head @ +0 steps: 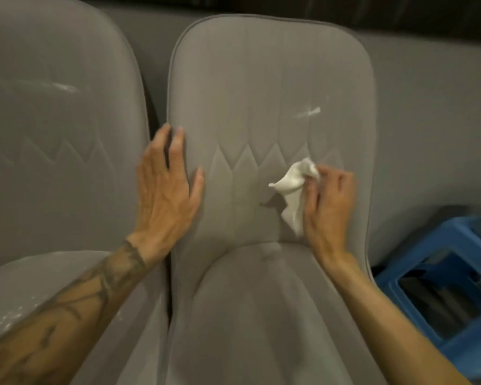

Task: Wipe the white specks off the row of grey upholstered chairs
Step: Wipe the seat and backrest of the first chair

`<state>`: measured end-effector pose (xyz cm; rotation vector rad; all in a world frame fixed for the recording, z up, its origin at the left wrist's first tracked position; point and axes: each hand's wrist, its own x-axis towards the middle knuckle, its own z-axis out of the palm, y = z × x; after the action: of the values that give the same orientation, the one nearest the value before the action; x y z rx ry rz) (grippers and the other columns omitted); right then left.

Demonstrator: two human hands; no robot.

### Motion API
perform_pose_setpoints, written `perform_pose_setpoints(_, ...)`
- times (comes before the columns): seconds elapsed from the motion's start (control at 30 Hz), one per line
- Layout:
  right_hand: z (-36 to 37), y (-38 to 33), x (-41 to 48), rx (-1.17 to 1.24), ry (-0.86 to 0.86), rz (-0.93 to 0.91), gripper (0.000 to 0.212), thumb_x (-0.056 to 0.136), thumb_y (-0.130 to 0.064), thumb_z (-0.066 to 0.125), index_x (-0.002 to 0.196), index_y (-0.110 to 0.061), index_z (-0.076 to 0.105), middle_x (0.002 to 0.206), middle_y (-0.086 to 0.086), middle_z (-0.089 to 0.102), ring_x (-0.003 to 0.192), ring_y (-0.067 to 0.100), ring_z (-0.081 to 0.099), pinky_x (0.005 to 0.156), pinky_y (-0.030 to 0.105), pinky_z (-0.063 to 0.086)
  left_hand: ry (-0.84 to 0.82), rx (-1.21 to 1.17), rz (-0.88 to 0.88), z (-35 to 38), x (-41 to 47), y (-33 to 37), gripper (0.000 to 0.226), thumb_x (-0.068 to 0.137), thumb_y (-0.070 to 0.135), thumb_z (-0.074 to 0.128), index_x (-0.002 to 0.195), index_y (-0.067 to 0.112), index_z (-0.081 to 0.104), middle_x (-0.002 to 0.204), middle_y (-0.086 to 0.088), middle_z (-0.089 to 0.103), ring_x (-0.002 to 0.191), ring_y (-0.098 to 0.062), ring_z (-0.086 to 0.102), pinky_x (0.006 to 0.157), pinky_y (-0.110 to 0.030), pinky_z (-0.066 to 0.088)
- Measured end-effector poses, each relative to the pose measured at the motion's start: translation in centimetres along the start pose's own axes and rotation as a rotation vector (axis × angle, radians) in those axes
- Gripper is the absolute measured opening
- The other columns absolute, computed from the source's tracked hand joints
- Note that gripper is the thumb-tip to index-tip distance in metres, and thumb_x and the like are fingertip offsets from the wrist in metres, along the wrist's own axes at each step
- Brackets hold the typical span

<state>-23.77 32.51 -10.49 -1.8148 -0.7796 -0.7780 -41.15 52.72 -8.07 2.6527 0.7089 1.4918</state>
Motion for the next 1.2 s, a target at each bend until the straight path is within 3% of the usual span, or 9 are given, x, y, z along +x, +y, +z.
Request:
perform_pose_setpoints(0.13,-1.9,2.4,7.0,-0.147,0.234,-0.144,0.015,0.102,-0.021,0.052,0.116,-0.02,0.056,0.107,0.009,0.05,0.099,0.025,0.047,0.087,0.037,0.04,0.09,0.028,0.046,0.9,4.6,0.4,0.064,0.102,0.032,0.056,0.156,0.002,0.035,0.16,-0.026,0.034,0.139,-0.045,0.041,0.113,-0.054,0.035)
perform_pose_setpoints(0.2,-1.6,3.1,9.7,-0.217,0.272,-0.211,0.017,0.1,-0.019,0.054,0.116,-0.022,0.053,0.109,0.01,0.051,0.1,0.026,0.047,0.086,0.034,0.034,0.121,0.048,0.049,1.2,6.5,0.7,0.062,0.103,0.033,0.055,0.155,0.004,0.036,0.159,-0.025,0.034,0.137,-0.045,0.041,0.113,-0.054,0.035)
perform_pose_setpoints(0.27,-0.5,4.0,10.8,-0.326,0.215,-0.277,0.018,0.099,-0.019,0.054,0.116,-0.019,0.05,0.112,0.013,0.052,0.102,0.031,0.048,0.086,0.037,0.033,0.149,0.055,0.042,1.6,7.8,1.1,0.06,0.103,0.034,0.054,0.153,0.006,0.038,0.159,-0.024,0.034,0.136,-0.045,0.041,0.112,-0.054,0.036)
perform_pose_setpoints(0.4,1.8,6.4,9.7,-0.534,0.062,-0.336,0.026,0.098,-0.025,0.055,0.12,-0.012,0.058,0.127,0.014,0.055,0.114,0.034,0.046,0.1,0.043,0.036,0.197,0.052,0.053,2.4,8.5,0.9,0.057,0.104,0.035,0.053,0.153,0.01,0.037,0.158,-0.022,0.035,0.134,-0.044,0.042,0.111,-0.054,0.037)
perform_pose_setpoints(0.57,2.0,5.9,15.3,-0.528,0.178,-0.421,0.02,0.1,-0.023,0.051,0.115,-0.01,0.054,0.117,0.018,0.055,0.105,0.034,0.045,0.093,0.041,0.035,0.226,0.02,0.094,3.1,8.8,-0.1,0.059,0.103,0.032,0.054,0.154,0.008,0.036,0.157,-0.025,0.034,0.136,-0.045,0.039,0.116,-0.053,0.034)
perform_pose_setpoints(0.7,2.3,3.6,22.3,-0.477,0.304,-0.278,0.021,0.101,-0.029,0.046,0.11,-0.011,0.05,0.113,0.015,0.055,0.098,0.031,0.048,0.082,0.037,0.033,0.233,-0.035,0.11,3.7,9.0,-0.6,0.058,0.103,0.031,0.054,0.153,0.007,0.036,0.158,-0.027,0.032,0.139,-0.044,0.036,0.12,-0.047,0.03)
perform_pose_setpoints(0.9,0.4,7.4,14.2,-0.539,0.123,-0.433,0.017,0.1,-0.025,0.051,0.108,-0.011,0.054,0.115,0.016,0.054,0.103,0.035,0.045,0.088,0.043,0.037,0.244,-0.056,0.134,3.6,9.2,-0.9,0.056,0.104,0.031,0.052,0.152,0.006,0.038,0.156,-0.028,0.032,0.139,-0.044,0.035,0.123,-0.037,0.023)
perform_pose_setpoints(1.1,1.6,3.6,23.9,-0.536,0.197,-0.32,0.027,0.101,-0.028,0.043,0.112,-0.006,0.054,0.117,0.019,0.055,0.1,0.038,0.051,0.081,0.041,0.031,0.26,-0.019,0.134,3.7,9.0,-0.8,0.058,0.103,0.031,0.051,0.153,0.006,0.037,0.157,-0.027,0.033,0.139,-0.044,0.035,0.122,-0.038,0.023)
perform_pose_setpoints(1.2,1.2,4.8,20.9,-0.532,0.177,-0.354,0.023,0.102,-0.03,0.045,0.112,-0.011,0.051,0.116,0.015,0.053,0.1,0.035,0.049,0.082,0.04,0.032,0.273,-0.002,0.142,3.8,9.0,-1.0,0.057,0.103,0.03,0.05,0.153,0.006,0.037,0.157,-0.027,0.033,0.138,-0.045,0.036,0.121,-0.038,0.023)
